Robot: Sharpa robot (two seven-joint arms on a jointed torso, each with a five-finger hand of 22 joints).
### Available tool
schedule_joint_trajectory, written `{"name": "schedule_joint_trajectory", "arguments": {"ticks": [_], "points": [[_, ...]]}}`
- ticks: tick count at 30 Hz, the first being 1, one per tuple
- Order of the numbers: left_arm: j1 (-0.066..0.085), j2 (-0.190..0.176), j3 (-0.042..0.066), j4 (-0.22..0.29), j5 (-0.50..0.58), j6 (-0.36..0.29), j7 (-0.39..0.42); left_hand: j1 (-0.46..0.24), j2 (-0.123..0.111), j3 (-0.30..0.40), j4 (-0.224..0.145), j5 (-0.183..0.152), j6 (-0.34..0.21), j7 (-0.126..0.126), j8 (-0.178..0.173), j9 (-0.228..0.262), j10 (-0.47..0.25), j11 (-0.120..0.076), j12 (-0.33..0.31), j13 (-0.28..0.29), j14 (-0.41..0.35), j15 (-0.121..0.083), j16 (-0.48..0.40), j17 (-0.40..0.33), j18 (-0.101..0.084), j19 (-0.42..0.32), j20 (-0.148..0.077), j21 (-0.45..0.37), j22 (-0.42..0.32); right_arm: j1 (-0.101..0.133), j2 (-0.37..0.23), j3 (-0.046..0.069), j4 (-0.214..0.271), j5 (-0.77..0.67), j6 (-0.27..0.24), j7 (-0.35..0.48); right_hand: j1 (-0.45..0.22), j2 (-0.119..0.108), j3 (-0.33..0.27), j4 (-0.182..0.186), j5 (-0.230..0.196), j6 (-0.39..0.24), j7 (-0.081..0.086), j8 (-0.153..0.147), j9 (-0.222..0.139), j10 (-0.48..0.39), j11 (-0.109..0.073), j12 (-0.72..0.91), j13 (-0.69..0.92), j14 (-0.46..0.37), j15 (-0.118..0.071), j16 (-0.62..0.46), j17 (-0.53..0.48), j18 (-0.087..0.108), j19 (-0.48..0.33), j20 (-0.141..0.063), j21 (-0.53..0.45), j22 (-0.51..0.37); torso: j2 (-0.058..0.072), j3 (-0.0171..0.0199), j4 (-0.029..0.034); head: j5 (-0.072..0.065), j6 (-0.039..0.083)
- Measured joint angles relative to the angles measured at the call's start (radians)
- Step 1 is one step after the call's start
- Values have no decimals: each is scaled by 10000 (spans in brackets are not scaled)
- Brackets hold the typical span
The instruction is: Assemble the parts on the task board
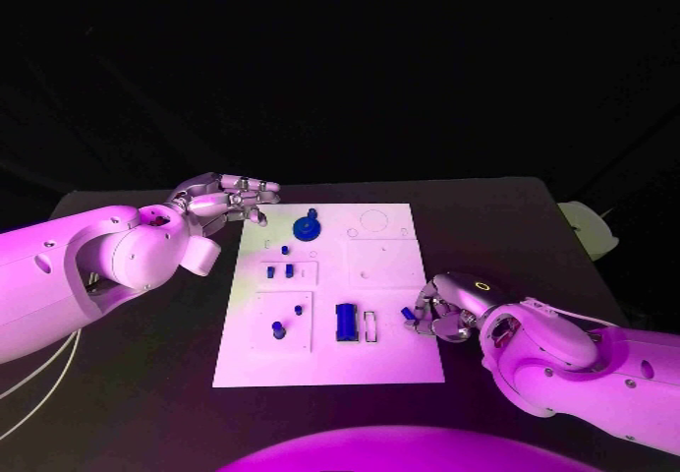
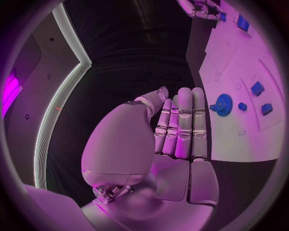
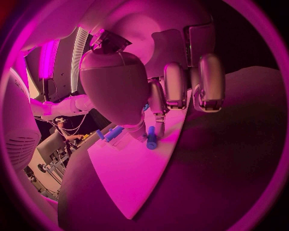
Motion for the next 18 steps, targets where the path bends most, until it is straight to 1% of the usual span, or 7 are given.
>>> {"name": "schedule_joint_trajectory", "arguments": {"ticks": [4,7,9,11,13,15,18], "points": [[0,-7,0,4,0,4,-2,0,0,0,0,0,0,0,0,0,0,0,0,-1,0,0,0,0,0,0,0,0,0,-3,73,3,-50,-231,46,15,214,-9,174,-174,-106,23,-22,-11,0,-36,-36,0,3,0,0,0,0,0,0,0,0,-1,0,1,1,7,1],[0,-13,0,7,0,6,-3,0,0,0,0,0,0,0,0,0,0,0,-1,-1,0,0,0,0,1,0,0,0,0,-6,95,8,-65,-396,87,31,381,13,353,-352,-611,49,-45,-80,0,-36,-36,1,43,0,0,0,-1,0,0,0,0,-1,0,0,0,7,1],[0,-18,0,11,0,7,-3,0,0,0,0,0,0,0,0,0,0,0,-1,-1,0,0,0,0,1,0,0,0,1,-3,115,14,-73,-508,128,38,497,1,468,-467,-756,53,-49,-98,-3,-37,-36,-17,57,0,0,0,-1,1,0,0,0,-1,0,-1,0,7,-10],[0,-20,0,16,0,8,-4,0,0,0,0,0,0,0,0,0,0,0,-1,-1,0,0,0,1,1,0,0,1,1,0,130,18,-76,-608,166,42,618,7,585,-584,-758,82,-77,-102,-8,-37,-35,-41,61,0,0,0,-1,0,0,0,0,-2,0,-2,-1,7,-17],[0,-23,0,22,0,9,-5,0,0,0,0,0,0,0,0,0,0,0,-1,-2,0,0,0,1,1,0,0,1,1,3,142,23,-77,-716,215,45,715,-30,702,-701,-755,109,-38,-128,-80,-37,-34,-61,60,0,0,0,-1,1,0,0,0,-2,0,-1,-2,8,-22],[0,-25,0,28,0,9,-6,0,0,0,0,0,0,0,0,0,0,0,-2,-2,0,0,0,1,0,0,0,1,1,9,151,31,-77,-806,251,46,844,-88,909,-901,-514,134,-30,-197,-216,-74,-69,-109,60,-25,-24,-40,-1,0,0,0,0,-2,0,-1,-3,15,-31],[0,-32,0,33,0,10,-8,0,0,0,-1,0,0,0,0,0,-37,-35,-2,-2,-28,28,0,1,1,0,0,1,1,12,167,33,-73,-959,316,46,950,-194,1005,-915,-201,197,-37,-249,-301,-75,-69,-167,45,-25,-24,-72,-2,0,0,0,0,-2,0,-1,-3,16,-35]]}}
